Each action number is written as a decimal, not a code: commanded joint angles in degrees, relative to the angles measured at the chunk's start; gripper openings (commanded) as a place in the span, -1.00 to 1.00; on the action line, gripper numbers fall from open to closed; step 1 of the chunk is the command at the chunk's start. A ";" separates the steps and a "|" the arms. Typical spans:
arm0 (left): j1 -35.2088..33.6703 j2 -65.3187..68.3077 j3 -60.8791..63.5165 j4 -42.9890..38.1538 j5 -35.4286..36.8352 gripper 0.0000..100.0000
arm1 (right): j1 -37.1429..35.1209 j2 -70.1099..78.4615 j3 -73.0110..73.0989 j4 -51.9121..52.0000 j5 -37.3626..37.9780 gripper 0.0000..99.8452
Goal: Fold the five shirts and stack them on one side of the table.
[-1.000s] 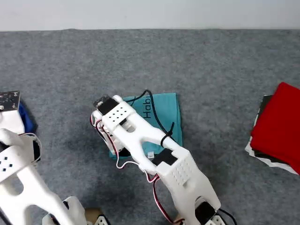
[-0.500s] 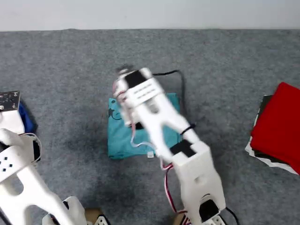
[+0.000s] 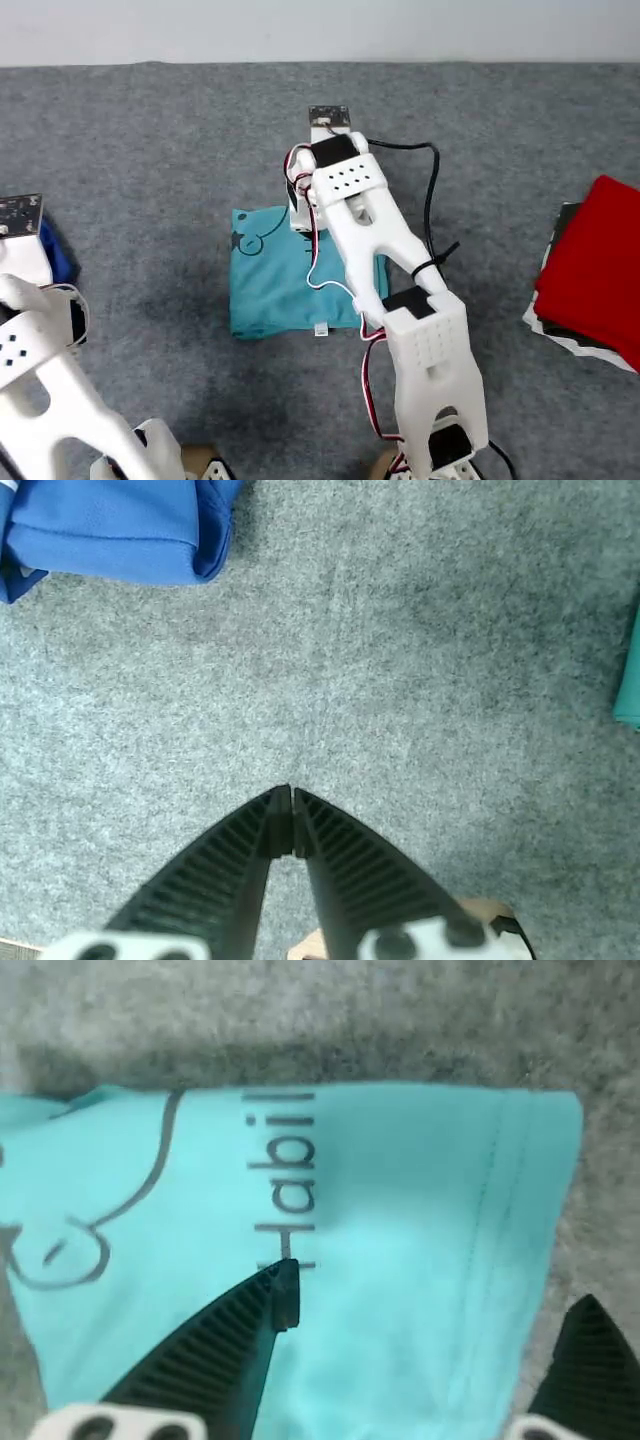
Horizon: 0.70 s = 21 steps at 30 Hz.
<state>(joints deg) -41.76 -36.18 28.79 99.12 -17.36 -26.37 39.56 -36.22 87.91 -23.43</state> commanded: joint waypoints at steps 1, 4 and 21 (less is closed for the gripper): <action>0.44 -1.32 -0.22 1.32 -0.18 -0.99 | 0.84 0.48 -2.64 -1.45 -2.11 -0.20; 0.44 -1.32 -0.22 1.32 -0.18 -0.99 | 2.15 2.15 -2.64 -1.54 -3.16 -0.20; 0.44 -1.23 -0.13 1.32 -0.18 -0.99 | 3.56 10.24 -2.73 -1.01 -1.05 -0.99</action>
<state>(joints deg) -41.76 -36.18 28.79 99.12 -17.36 -23.56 49.58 -37.98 85.89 -25.98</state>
